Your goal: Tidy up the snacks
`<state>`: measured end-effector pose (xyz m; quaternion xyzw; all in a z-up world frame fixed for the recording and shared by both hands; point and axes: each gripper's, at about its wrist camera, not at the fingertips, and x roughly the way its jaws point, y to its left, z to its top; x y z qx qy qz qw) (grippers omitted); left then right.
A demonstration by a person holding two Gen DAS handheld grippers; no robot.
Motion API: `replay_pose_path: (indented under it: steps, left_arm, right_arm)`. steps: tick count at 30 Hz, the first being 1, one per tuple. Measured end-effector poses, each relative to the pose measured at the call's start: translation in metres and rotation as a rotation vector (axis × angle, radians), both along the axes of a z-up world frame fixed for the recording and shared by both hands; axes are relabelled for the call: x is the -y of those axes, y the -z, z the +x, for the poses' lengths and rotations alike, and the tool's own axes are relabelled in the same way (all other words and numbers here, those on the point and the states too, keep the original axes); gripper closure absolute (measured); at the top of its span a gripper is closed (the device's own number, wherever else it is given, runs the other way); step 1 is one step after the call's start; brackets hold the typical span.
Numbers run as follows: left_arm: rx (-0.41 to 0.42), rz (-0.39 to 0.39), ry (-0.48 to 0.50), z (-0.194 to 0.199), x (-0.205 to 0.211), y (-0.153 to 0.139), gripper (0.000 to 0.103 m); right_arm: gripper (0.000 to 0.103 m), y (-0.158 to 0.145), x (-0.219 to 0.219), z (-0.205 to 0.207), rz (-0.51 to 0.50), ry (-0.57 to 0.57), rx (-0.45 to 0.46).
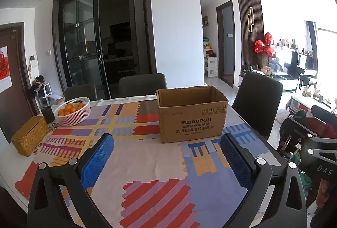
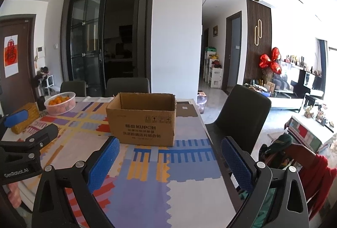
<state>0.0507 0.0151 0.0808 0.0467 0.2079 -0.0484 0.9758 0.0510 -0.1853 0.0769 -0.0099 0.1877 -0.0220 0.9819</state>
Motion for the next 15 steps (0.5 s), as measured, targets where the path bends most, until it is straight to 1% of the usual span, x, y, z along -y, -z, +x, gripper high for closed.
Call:
replay_pose_path:
  steps: [15]
  left_arm:
    - [-0.014,0.001,0.000,0.0037,0.0000,0.0030,0.000]
  right_arm:
    - [0.005,0.0001,0.0009,0.0014,-0.005,-0.001,-0.015]
